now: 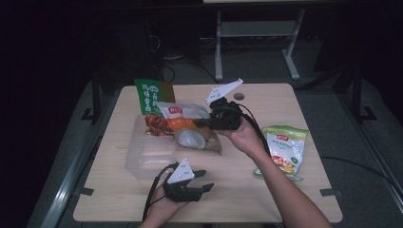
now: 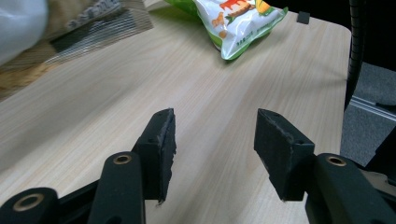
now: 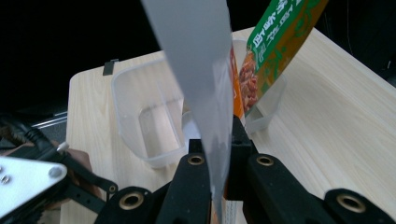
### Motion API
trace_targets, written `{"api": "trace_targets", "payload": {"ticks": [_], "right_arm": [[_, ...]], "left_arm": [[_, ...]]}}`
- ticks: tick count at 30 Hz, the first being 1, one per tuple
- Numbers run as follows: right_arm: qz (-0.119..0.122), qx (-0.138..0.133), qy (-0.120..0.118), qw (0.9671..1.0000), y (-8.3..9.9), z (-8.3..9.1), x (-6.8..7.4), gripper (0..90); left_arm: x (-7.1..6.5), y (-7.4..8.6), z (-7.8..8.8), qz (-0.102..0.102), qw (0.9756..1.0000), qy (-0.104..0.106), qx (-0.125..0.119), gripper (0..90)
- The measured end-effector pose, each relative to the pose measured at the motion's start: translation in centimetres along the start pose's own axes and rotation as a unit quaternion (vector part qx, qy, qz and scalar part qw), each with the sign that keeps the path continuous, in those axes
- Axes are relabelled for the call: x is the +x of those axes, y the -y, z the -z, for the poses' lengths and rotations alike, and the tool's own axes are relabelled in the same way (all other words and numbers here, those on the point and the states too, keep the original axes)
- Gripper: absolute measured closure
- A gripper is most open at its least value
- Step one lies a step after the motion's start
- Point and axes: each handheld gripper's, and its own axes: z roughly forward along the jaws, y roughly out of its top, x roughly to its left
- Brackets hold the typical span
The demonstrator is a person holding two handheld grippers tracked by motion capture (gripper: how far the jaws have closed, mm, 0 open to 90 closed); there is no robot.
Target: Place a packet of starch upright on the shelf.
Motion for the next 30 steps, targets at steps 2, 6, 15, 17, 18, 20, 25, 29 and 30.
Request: {"api": "trace_targets", "payload": {"ticks": [2,6,15,17,18,20,25,29,30], "right_arm": [[-0.002,-0.001,-0.002,1.0,-0.3,-0.3,0.0,90.0],[-0.001,-0.002,-0.001,1.0,-0.9,-0.8,0.1,90.0],[0.004,0.0,-0.005,1.0,-2.1,-2.0,0.2,90.0],[0.005,0.0,-0.005,1.0,-2.2,-2.1,0.2,90.0],[0.007,-0.001,-0.005,1.0,-2.4,-2.4,0.2,90.0],[0.008,0.0,-0.006,0.9999,-2.7,-2.6,0.3,90.0],[0.011,0.0,-0.007,0.9999,-3.2,-3.0,0.5,89.9],[0.018,-0.002,-0.009,0.9998,-3.9,-3.5,0.6,90.0],[0.017,-0.002,-0.01,0.9998,-4.0,-3.7,0.6,90.0]], "left_arm": [[-0.1,0.0,0.0,-0.001,1.0,0.001,0.001,46.3],[-0.2,0.0,0.0,0.002,1.0,0.001,-0.003,44.5],[0.0,0.0,0.1,0.002,1.0,-0.003,-0.003,41.2],[0.0,0.0,0.1,0.0,1.0,-0.004,-0.004,40.8],[0.0,0.0,0.1,0.0,1.0,-0.004,-0.004,40.5],[-0.1,0.0,0.1,0.003,1.0,-0.005,-0.007,40.1],[-0.1,0.0,0.1,0.004,0.9999,-0.005,-0.009,39.3],[0.0,0.0,0.2,0.0,0.9999,-0.005,-0.009,38.9],[0.0,0.0,0.2,0.0,0.9999,-0.006,-0.009,38.7]]}}
